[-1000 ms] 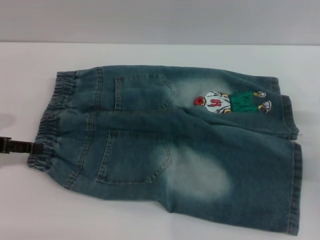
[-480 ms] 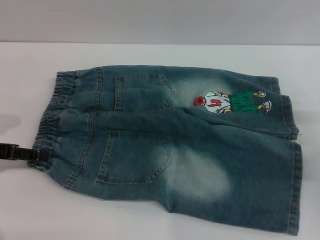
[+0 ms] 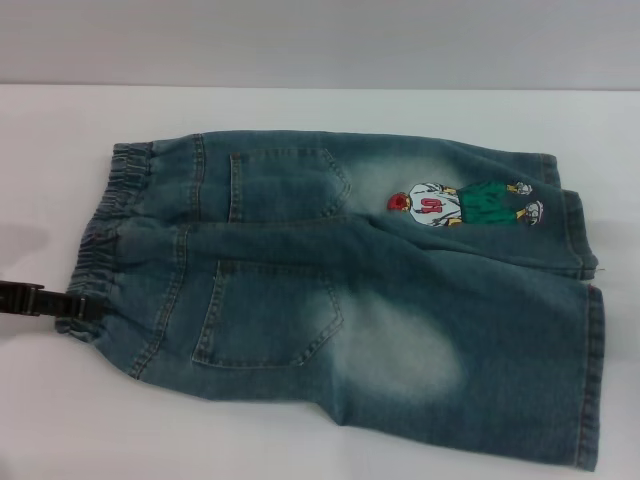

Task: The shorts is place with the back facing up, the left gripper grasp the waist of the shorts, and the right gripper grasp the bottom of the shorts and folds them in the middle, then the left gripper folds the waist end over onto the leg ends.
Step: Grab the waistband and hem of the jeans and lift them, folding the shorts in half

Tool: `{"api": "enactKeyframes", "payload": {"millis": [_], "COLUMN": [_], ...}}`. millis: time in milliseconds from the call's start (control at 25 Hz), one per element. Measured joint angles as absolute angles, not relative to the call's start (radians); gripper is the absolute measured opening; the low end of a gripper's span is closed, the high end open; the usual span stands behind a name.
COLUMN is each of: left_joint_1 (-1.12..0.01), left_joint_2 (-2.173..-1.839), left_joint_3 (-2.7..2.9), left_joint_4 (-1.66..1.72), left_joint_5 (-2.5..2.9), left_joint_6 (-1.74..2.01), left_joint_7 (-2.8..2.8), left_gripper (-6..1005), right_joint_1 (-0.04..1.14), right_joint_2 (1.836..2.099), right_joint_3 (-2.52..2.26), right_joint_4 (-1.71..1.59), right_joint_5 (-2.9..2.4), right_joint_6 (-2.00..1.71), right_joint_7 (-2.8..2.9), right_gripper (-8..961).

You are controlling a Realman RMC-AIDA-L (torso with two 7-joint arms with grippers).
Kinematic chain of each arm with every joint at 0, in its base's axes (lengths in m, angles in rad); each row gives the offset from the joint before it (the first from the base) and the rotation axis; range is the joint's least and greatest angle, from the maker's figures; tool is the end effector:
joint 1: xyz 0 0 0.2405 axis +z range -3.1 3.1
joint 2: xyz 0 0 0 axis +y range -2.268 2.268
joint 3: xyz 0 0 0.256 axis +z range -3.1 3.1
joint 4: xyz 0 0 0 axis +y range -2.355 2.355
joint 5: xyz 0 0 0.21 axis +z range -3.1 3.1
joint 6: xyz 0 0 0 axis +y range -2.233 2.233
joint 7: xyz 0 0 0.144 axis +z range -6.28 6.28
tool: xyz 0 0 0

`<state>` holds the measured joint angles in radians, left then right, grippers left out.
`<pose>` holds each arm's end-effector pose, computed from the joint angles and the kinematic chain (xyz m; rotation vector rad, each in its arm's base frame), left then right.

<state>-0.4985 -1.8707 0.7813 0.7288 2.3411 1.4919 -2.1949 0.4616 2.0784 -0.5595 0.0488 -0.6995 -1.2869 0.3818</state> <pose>-0.3443 0.3291 0.0765 -2.3430 -1.5867 -0.0649 0.3582 0.3178 0.0199 -1.3607 0.7068 0.8262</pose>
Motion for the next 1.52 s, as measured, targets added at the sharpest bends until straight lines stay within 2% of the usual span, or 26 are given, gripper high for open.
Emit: {"api": "enactKeyframes", "payload": {"millis": [1040, 1520], "left_joint_1": [-0.515, -0.543], "left_joint_2": [-1.868, -1.877], "left_joint_3": [0.778, 0.771], "left_joint_4": [0.729, 0.729], "left_joint_5": [2.390, 2.385], "left_joint_6": [1.528, 1.551], "left_joint_7": [-2.204, -2.196], "left_gripper": [686, 676], "right_joint_1": [0.474, 0.472], "right_joint_2": [2.078, 2.078], "right_joint_3": [-0.551, -0.551], "right_joint_4": [0.042, 0.041], "right_joint_5": [-0.700, -0.699], "right_joint_6": [-1.266, -1.262], "right_joint_7": [0.382, 0.382], "right_gripper": [516, 517]}}
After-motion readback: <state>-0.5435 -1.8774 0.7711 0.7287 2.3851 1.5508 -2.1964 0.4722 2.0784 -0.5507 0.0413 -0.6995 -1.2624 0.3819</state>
